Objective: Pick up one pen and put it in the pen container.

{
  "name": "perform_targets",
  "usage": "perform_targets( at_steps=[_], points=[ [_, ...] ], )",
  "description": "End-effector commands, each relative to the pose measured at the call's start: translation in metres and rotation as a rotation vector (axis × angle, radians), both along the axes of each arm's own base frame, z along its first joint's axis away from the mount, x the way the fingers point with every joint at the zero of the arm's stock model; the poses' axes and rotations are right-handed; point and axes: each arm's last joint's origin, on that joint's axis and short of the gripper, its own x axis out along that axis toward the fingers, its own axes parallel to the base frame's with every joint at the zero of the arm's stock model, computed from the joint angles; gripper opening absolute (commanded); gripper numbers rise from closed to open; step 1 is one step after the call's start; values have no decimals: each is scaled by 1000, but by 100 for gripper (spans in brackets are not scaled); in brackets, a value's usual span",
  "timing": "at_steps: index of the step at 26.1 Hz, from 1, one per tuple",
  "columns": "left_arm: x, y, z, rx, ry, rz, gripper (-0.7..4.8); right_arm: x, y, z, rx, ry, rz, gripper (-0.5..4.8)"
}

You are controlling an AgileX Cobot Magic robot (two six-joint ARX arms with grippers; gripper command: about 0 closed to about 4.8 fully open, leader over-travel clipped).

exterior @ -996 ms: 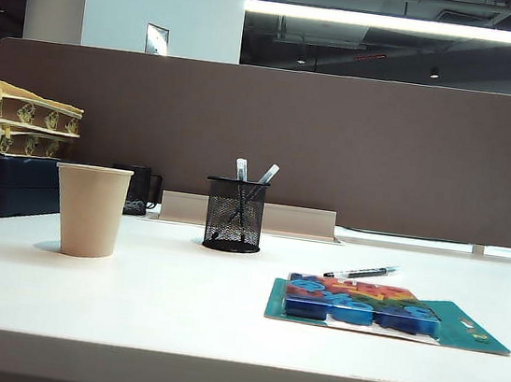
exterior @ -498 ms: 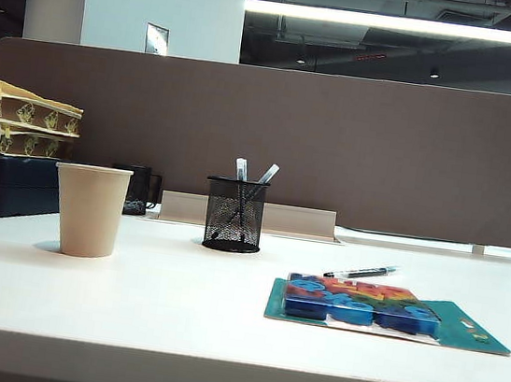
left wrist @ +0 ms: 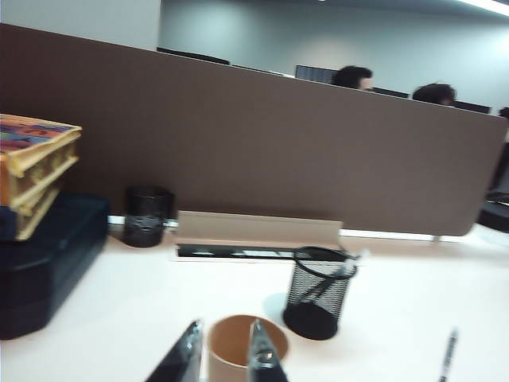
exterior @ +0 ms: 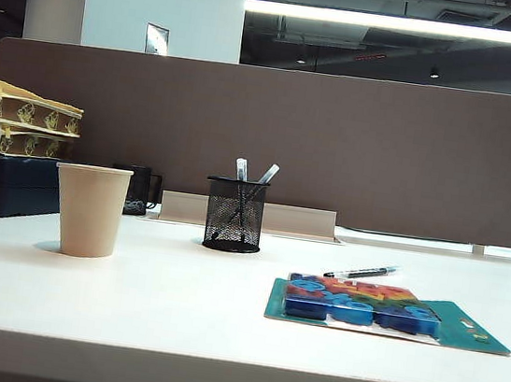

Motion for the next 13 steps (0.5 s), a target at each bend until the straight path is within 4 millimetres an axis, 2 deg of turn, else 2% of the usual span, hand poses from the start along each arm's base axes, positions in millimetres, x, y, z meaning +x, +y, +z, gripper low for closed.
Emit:
perform_targets(
  at_steps=[1, 4, 8, 13],
  points=[
    [1, -3, 6, 1, -18, -60, 77, 5, 2, 7, 13, 19, 58, 54],
    [4, -5, 10, 8, 0, -81, 78, 10, 2, 11, 9, 53, 79, 54],
    [18, -14, 21, 14, 34, -148, 79, 26, 4, 21, 0, 127, 154, 54],
    [31, -22, 28, 22, 61, -221, 79, 37, 7, 31, -19, 120, 250, 54]
  ],
)
